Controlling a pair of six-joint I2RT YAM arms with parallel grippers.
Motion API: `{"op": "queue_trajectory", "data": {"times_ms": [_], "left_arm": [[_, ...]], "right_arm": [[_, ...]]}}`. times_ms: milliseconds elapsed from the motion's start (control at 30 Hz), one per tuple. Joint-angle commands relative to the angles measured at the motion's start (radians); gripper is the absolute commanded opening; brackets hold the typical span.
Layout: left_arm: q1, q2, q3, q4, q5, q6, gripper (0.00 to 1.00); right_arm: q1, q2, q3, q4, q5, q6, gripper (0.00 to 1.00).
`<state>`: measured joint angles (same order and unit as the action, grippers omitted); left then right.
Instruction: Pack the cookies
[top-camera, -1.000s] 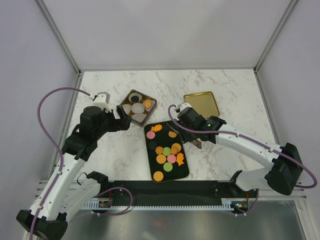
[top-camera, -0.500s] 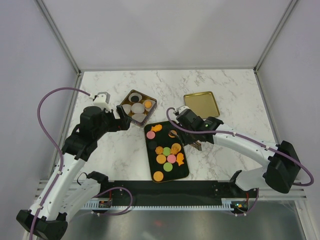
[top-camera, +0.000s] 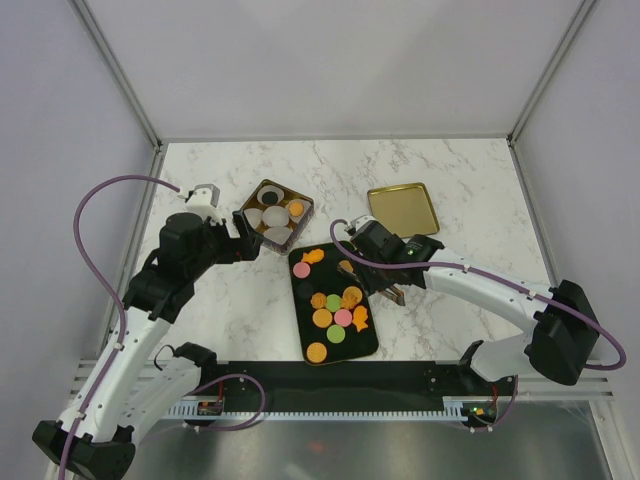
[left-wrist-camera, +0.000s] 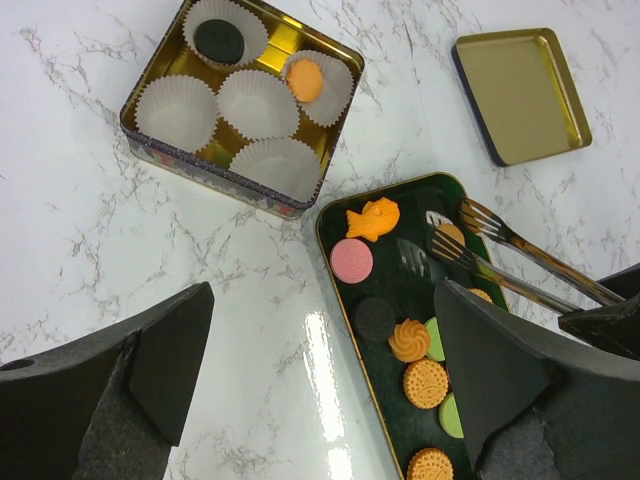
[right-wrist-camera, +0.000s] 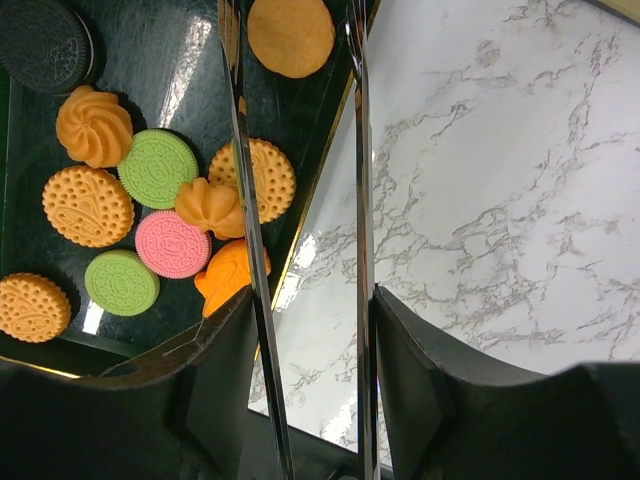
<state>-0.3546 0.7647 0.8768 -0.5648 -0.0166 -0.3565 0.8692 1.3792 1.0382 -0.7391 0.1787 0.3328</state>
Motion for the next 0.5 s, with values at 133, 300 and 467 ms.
{"op": "queue_trajectory", "data": {"times_ms": [133,300,467], "left_arm": [[0.008,-0.011,-0.007,0.048,0.012,0.007,1.0],[0.008,-0.013,-0.007,0.049,0.012,0.007,1.0],[0.008,-0.013,-0.007,0.048,0.012,0.007,1.0]], "right_arm": [[0.01,0.003,0.031,-0.028,-0.001,-0.012,0.56],[0.021,0.014,0.04,-0.037,-0.004,-0.014,0.56],[0.033,0.027,0.066,-0.057,0.007,-0.014,0.55]]}}
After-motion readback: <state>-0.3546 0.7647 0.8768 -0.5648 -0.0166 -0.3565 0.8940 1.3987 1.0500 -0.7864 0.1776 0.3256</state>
